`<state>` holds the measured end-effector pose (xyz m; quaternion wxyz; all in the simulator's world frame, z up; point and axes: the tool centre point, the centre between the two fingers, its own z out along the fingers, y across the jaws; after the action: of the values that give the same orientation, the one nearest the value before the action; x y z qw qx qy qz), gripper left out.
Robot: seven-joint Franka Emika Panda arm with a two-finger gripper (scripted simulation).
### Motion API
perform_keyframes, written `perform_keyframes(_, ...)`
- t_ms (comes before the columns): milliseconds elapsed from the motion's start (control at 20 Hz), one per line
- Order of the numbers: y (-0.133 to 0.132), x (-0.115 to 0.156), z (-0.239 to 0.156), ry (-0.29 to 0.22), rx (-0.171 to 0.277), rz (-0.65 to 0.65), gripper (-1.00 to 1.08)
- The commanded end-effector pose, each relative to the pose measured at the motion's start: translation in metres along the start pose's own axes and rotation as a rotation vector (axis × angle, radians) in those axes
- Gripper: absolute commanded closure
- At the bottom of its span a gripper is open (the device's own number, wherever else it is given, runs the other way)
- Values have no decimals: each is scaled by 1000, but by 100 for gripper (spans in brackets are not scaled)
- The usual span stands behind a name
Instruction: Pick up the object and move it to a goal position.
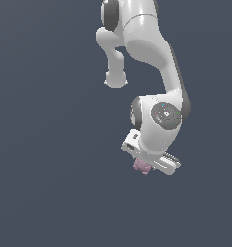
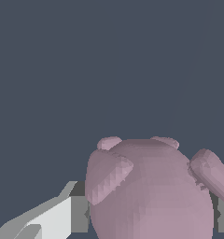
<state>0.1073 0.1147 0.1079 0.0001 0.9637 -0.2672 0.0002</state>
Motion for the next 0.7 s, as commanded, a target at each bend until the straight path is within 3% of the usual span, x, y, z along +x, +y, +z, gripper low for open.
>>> perform_keyframes(0,-13,2,-5,0,0,1,108)
perform_keyframes(650,-48,8,-16,0,0,1,108)
